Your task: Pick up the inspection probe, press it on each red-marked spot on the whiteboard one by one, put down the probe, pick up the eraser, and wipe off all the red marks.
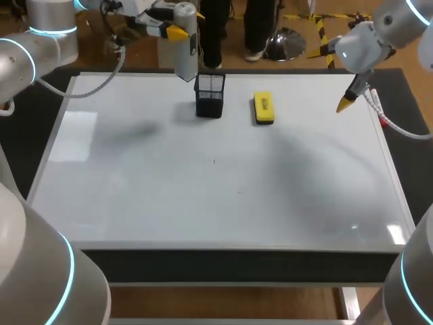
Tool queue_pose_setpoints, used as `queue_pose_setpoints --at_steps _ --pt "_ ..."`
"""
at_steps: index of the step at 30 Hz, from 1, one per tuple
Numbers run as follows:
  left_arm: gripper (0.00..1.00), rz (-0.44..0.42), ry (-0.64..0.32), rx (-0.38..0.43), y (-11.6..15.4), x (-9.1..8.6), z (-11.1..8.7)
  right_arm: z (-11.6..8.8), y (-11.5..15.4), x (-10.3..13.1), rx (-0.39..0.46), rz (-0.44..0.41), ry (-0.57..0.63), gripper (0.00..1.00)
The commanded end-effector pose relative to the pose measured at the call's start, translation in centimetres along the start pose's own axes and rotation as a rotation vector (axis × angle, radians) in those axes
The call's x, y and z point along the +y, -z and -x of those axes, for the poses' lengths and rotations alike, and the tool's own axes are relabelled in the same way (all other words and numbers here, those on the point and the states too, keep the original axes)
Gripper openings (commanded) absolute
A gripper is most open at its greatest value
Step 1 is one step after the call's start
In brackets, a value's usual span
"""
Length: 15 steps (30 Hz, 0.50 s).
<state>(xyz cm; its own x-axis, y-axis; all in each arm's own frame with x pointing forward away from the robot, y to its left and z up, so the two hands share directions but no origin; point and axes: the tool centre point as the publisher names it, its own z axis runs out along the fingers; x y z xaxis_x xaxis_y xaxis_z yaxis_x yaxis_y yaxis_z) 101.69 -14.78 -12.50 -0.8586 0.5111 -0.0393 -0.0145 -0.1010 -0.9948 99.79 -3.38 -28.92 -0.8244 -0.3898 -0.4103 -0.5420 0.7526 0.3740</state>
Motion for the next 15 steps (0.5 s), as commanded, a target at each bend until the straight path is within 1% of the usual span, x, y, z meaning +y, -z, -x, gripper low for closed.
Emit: queue_pose_setpoints --at_steps 1,8,15 --pt "0.00 0.005 0.007 -0.346 -1.0 -0.2 -0.1 0.0 0.0 0.0 0.003 -0.003 0.002 1.00" --pt "0.00 -0.023 0.016 -0.411 -1.6 -0.1 0.5 0.0 0.0 0.0 0.003 -0.003 0.002 1.00" --pt "0.00 -0.038 -0.005 -0.515 -2.4 0.3 1.2 0.0 0.0 0.0 0.003 -0.003 0.002 1.00"
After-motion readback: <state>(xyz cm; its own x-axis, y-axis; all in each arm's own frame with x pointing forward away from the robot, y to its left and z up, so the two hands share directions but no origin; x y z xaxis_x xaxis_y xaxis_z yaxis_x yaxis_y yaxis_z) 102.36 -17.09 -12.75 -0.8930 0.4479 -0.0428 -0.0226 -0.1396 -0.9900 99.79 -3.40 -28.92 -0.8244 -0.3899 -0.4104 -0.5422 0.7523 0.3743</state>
